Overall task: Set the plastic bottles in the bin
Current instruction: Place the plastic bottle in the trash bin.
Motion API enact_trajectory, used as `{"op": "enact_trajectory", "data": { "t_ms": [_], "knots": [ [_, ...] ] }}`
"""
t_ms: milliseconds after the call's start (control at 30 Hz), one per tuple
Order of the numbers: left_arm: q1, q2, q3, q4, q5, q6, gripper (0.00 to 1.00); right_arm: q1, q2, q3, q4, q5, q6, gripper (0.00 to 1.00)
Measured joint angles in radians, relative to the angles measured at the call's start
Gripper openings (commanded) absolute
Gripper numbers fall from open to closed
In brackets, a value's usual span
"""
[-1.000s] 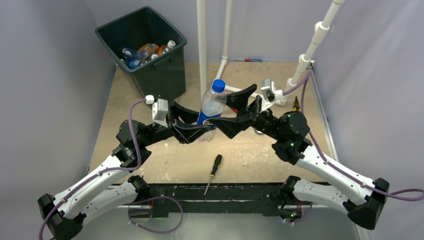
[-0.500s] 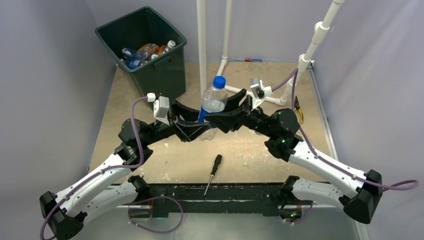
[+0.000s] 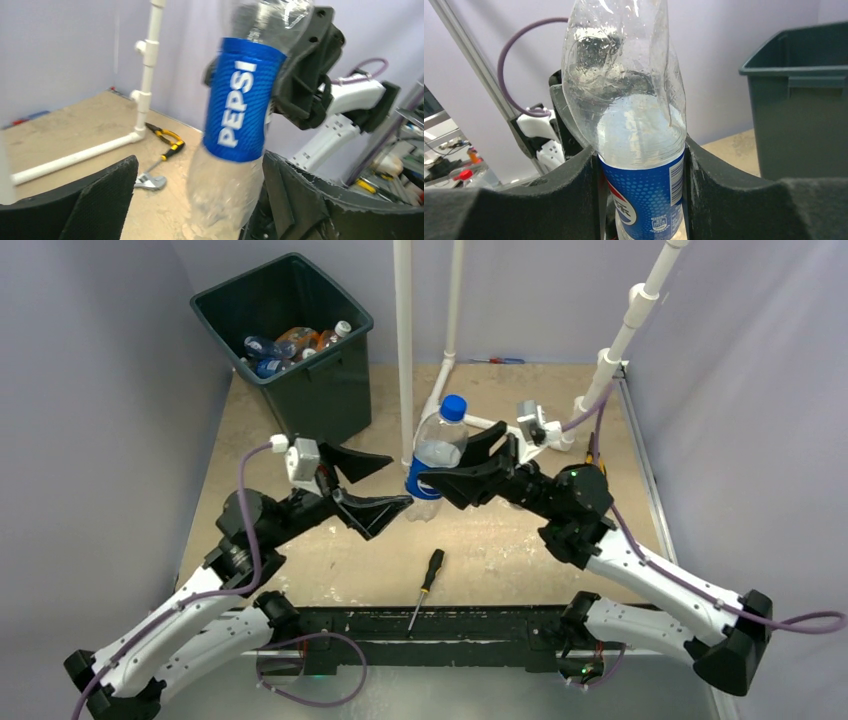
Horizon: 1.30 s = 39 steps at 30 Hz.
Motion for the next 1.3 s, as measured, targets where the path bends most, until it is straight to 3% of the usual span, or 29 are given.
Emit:
{"op": "enact_trajectory", "data": {
  "t_ms": [200,367,667,833,1033,1100,1233,1300],
  "knots": [
    [0.000,-0.135,0.003,-0.063,-0.175,0.019,0.99,0.000,-0.138,-0.013,-0.087,0.049,-0.095,0.22],
    [0.000,-0.108,0.069,-0.029,-0.235,0.052,0.99,0.000,-0.179,-0.032,-0.169,0.068,-0.163,0.22],
    [0.000,0.233,0.404,0.055,-0.107,0.093,0.98,0.000,-0.170,-0.065,-0.294,0.066,-0.214,0.21],
    [0.000,0.388,0.528,0.016,-0.026,0.095,0.98,0.000,-0.169,-0.065,-0.312,0.064,-0.226,0.21],
    [0.001,0.436,0.555,-0.027,0.017,0.093,0.79,-0.002,-0.165,-0.072,-0.340,0.068,-0.236,0.20],
    [0.001,0.434,0.555,-0.027,0.033,0.091,0.77,-0.002,-0.166,-0.072,-0.341,0.068,-0.240,0.20],
    [0.001,0.434,0.556,-0.032,0.063,0.085,0.91,-0.001,-0.164,-0.072,-0.343,0.070,-0.243,0.20],
    [0.001,0.432,0.557,-0.039,0.074,0.085,0.92,-0.001,-0.162,-0.072,-0.342,0.076,-0.243,0.20]
  ]
}}
